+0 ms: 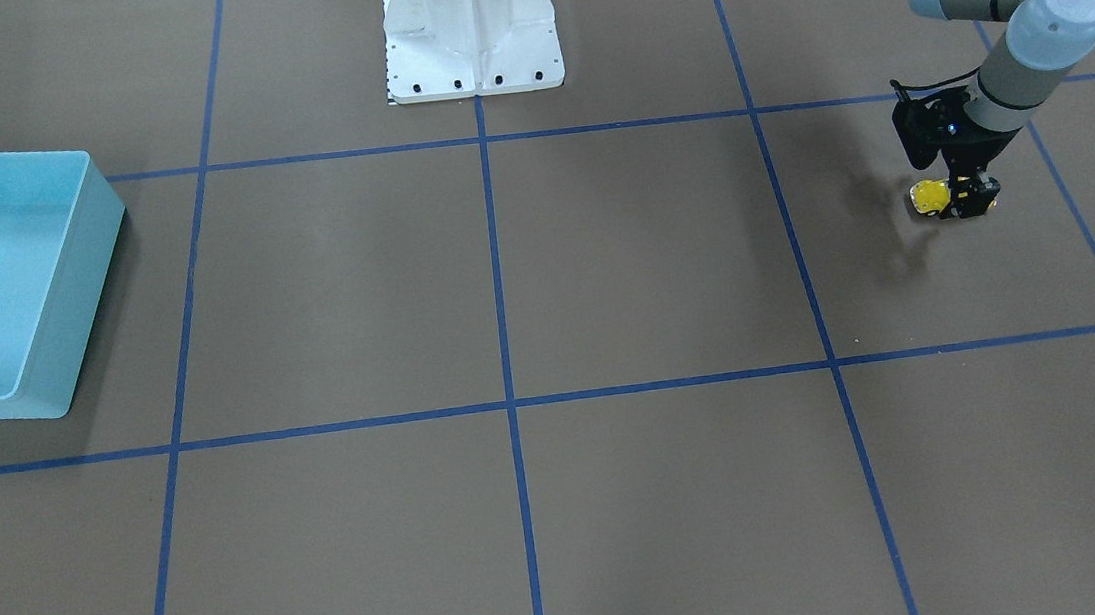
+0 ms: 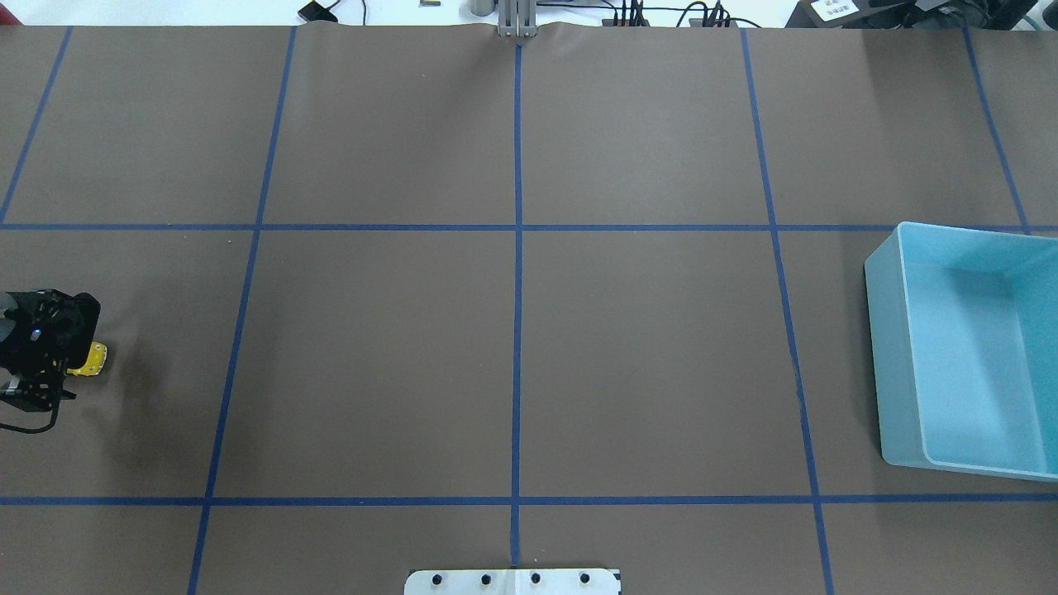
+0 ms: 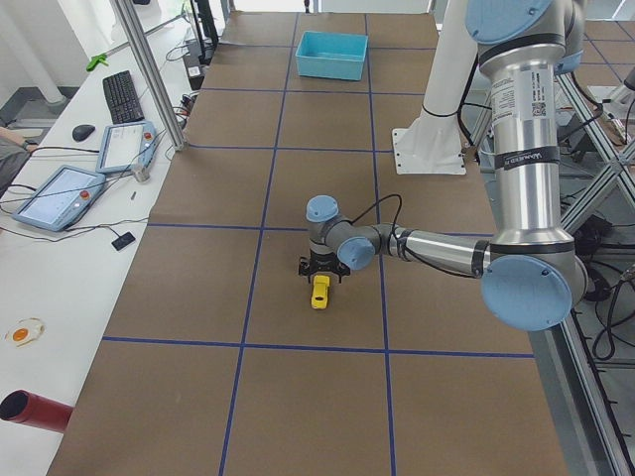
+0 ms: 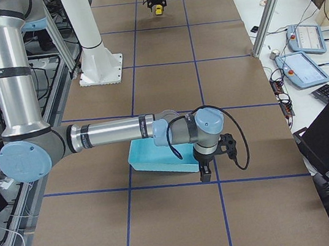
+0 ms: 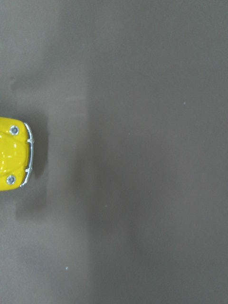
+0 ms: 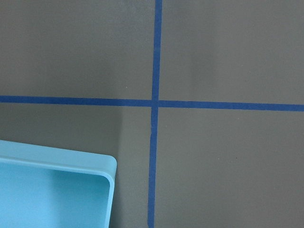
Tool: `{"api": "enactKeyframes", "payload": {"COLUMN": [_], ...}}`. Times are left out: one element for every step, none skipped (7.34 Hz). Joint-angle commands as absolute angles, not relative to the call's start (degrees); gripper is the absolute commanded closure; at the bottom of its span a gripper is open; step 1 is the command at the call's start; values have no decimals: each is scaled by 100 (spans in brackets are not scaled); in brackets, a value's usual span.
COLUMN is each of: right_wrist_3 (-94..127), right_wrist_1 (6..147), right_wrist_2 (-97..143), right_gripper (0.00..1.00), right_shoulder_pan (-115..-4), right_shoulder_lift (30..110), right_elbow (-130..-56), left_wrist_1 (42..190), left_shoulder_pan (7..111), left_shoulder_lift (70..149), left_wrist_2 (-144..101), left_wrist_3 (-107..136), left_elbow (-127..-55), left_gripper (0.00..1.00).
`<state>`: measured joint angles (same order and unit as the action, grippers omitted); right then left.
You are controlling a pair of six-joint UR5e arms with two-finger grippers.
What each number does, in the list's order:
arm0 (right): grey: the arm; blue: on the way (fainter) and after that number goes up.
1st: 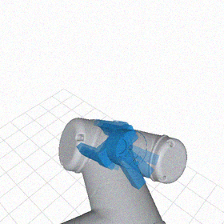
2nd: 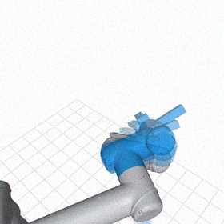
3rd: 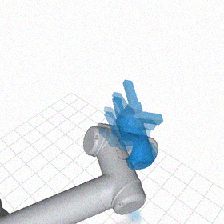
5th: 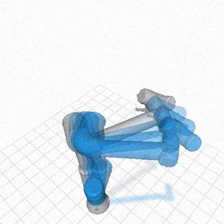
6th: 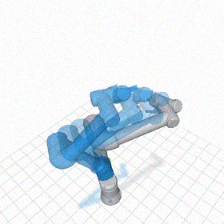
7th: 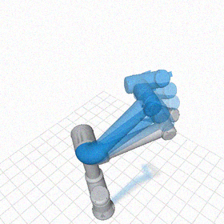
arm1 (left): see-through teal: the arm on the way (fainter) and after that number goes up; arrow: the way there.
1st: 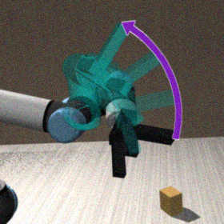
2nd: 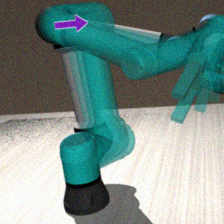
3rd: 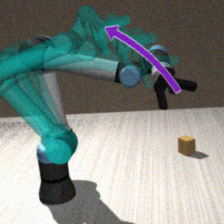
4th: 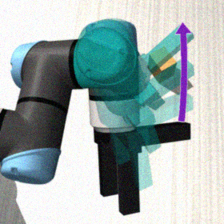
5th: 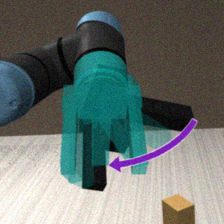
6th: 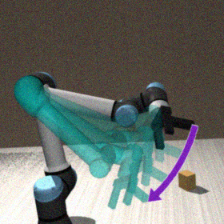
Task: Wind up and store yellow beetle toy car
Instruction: 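Close the left gripper on the yellow car's body, then press the car down and drag it backward with the left gripper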
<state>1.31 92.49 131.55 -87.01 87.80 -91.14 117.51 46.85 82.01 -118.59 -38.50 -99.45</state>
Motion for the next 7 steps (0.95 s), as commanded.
{"api": "enactKeyframes", "payload": {"right_wrist_3": [132,132,141,132,141,141,141], "right_wrist_1": [9246,9246,9246,9246,9246,9246,9246], "right_wrist_2": [13148,13148,13148,13148,13148,13140,13140], "right_gripper": [0,0,0,0,0,0,0], "right_shoulder_pan": [-8701,-8701,-8701,-8701,-8701,-8701,-8701], "right_shoulder_lift": [8780,8780,8780,8780,8780,8780,8780], "right_elbow": [-9123,-9123,-9114,-9114,-9114,-9114,-9114], "left_wrist_1": [11751,11751,11751,11751,11751,11751,11751], "left_shoulder_pan": [4685,4685,4676,4676,4676,4676,4684], "left_shoulder_lift": [8218,8244,8253,8279,8288,8297,8297], "left_wrist_2": [-11865,-11865,-11865,-11865,-11865,-11865,-11865], "left_wrist_3": [-3850,-3850,-3850,-3850,-3850,-3850,-3850], "left_elbow": [-9923,-9914,-9879,-9844,-9844,-9835,-9826], "left_gripper": [2,4,4,4,10,16,20]}}
